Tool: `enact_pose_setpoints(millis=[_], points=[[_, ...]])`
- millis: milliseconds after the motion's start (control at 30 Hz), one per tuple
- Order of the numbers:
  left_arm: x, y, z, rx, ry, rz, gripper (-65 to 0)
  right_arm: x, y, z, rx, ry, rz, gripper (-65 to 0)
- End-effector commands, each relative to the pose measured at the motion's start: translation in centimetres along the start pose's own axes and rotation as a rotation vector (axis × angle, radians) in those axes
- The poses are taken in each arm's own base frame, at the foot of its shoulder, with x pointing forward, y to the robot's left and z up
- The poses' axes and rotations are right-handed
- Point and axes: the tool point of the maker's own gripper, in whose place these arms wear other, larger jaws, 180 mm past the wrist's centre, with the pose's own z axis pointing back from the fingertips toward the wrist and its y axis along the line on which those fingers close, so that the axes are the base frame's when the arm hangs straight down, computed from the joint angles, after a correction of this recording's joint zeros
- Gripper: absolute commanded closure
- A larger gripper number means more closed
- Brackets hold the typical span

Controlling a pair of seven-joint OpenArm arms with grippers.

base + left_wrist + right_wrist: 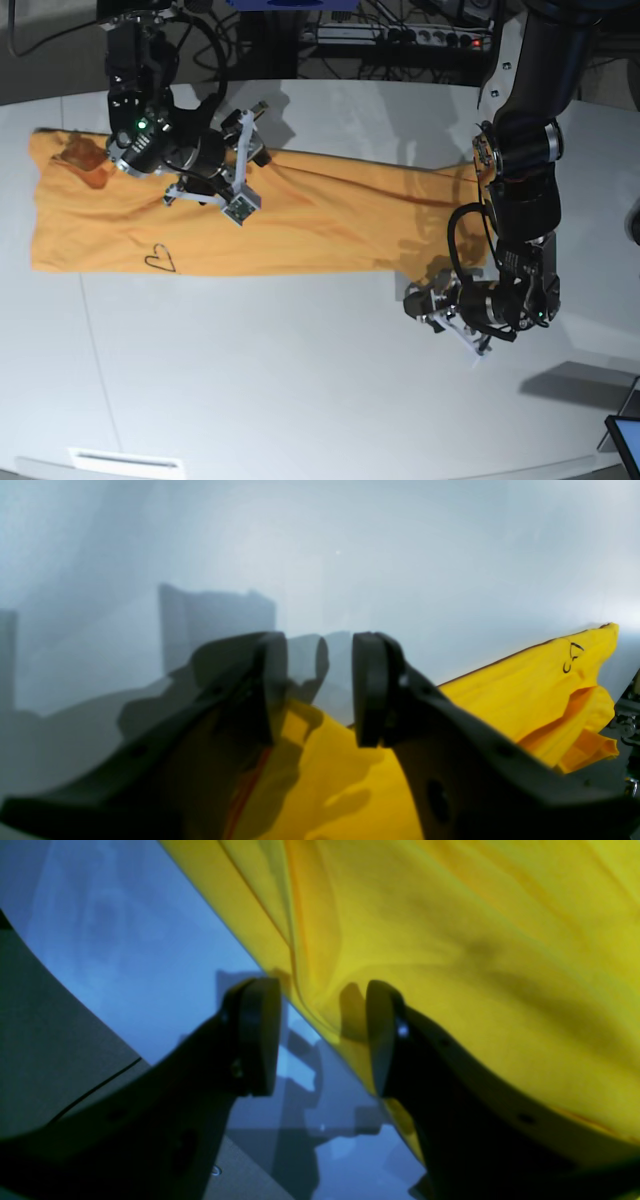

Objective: Fold the T-shirt properly
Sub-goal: 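Move the left gripper down to the strip's other end, then grasp the strip end with the left gripper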

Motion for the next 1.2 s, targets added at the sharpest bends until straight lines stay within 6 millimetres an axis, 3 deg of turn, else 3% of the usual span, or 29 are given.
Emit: enact_pose_setpoints(millis=[0, 200, 300, 567, 833, 1167], points=[[1.3, 0.3, 1.0, 0.022, -0.016, -0.021, -21.8, 1.3, -0.2, 0.5, -0.005, -0.051, 0.007, -27.0], [-0.1, 1.1, 0.6, 0.049, 0.025, -0.038, -21.8, 1.4, -0.2, 0.5, -0.006, -0.052, 0.007, -27.0], [-1.8, 1.3, -0.2, 0.082, 0.091, -0.09, -21.8, 1.3, -0.2, 0.5, -0.005, -0.051, 0.007, -27.0], [-1.9, 1.3, -0.3, 0.095, 0.1, -0.101, -21.7, 1.4, -0.2, 0.5, -0.005, -0.052, 0.007, -27.0], [-3.1, 3.5, -0.1, 0.203, 0.133, -0.061, -21.7, 1.4, -0.2, 0.5, -0.005, -0.054, 0.007, -27.0], [-4.9, 3.4, -0.3, 0.274, 0.174, -0.218, -21.7, 1.5, -0.2, 0.5, -0.006, -0.055, 0.007, -27.0]])
